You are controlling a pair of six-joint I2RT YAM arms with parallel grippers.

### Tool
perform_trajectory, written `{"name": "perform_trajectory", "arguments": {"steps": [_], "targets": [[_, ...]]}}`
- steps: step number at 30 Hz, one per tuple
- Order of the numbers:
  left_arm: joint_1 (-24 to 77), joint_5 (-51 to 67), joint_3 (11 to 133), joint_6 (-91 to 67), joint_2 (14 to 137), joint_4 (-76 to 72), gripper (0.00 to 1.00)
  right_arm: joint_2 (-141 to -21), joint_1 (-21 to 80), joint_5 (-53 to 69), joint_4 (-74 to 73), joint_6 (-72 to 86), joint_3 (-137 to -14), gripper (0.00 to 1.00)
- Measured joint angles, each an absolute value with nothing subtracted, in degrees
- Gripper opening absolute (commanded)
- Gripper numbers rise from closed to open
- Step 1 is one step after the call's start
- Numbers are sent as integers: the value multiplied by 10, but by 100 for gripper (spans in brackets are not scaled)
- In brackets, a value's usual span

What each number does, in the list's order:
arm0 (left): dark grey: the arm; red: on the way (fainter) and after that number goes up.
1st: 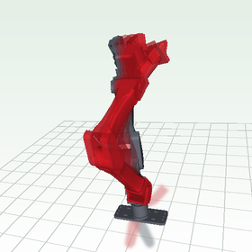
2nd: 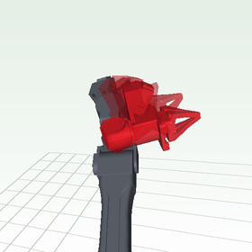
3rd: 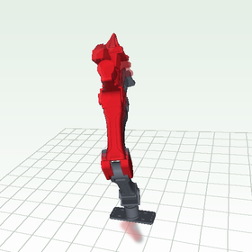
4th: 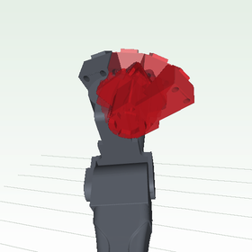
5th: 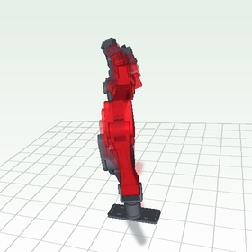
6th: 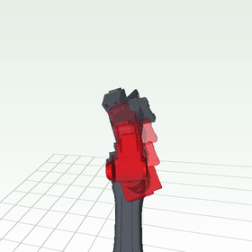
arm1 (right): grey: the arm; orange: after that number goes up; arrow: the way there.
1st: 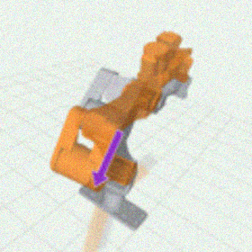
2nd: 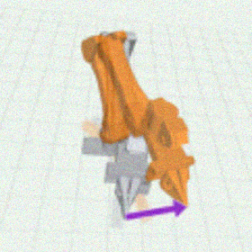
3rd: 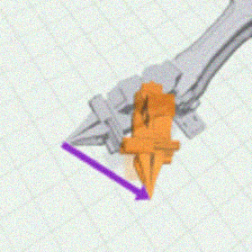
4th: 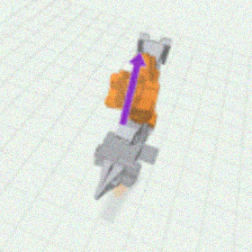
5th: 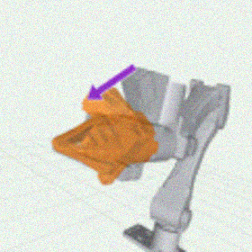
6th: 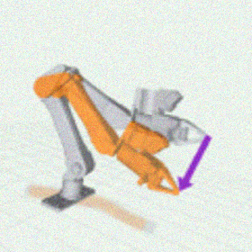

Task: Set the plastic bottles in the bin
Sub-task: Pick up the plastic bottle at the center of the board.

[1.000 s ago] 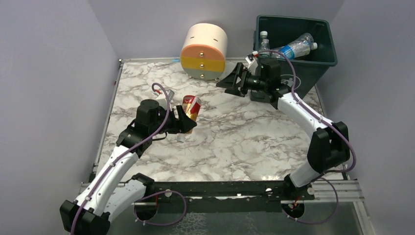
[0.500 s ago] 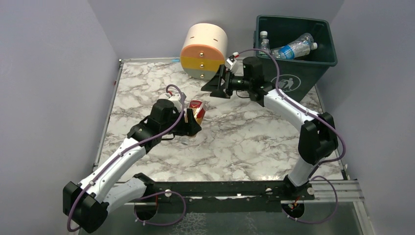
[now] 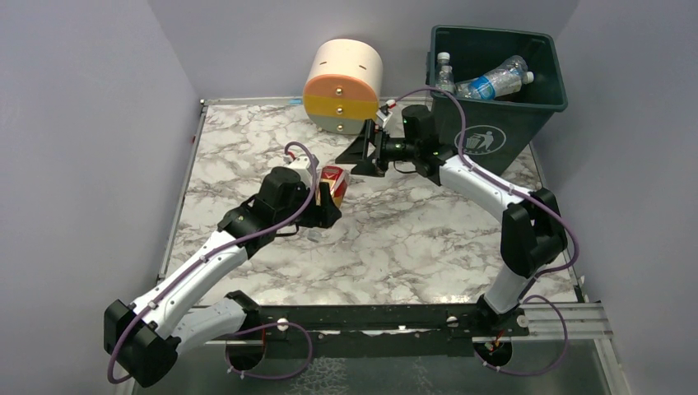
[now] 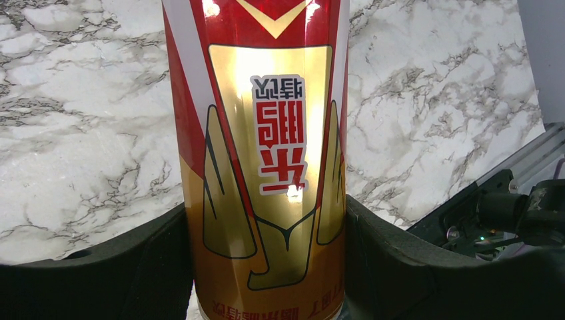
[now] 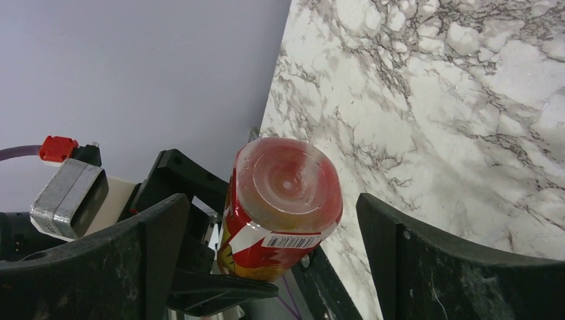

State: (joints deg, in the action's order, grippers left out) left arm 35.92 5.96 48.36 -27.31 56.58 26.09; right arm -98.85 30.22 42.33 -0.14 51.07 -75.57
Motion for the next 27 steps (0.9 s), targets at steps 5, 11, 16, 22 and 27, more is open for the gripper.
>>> {"name": "perform_trajectory", "arguments": {"steps": [5, 11, 16, 22, 27], "targets": [[367, 47, 484, -273, 566, 261, 63, -989, 308, 430, 10, 525, -748, 100], [375, 38, 484, -273, 566, 264, 63, -989, 324, 431, 21, 536, -745, 100], [379, 33, 484, -273, 566, 272, 63, -991, 328, 431, 36, 542, -734, 100], [380, 31, 484, -274, 566, 296, 63, -999, 336, 429, 49, 551, -718, 99], [382, 30, 484, -274, 563, 303, 63, -1002, 338, 427, 42, 552, -711, 99]]}}
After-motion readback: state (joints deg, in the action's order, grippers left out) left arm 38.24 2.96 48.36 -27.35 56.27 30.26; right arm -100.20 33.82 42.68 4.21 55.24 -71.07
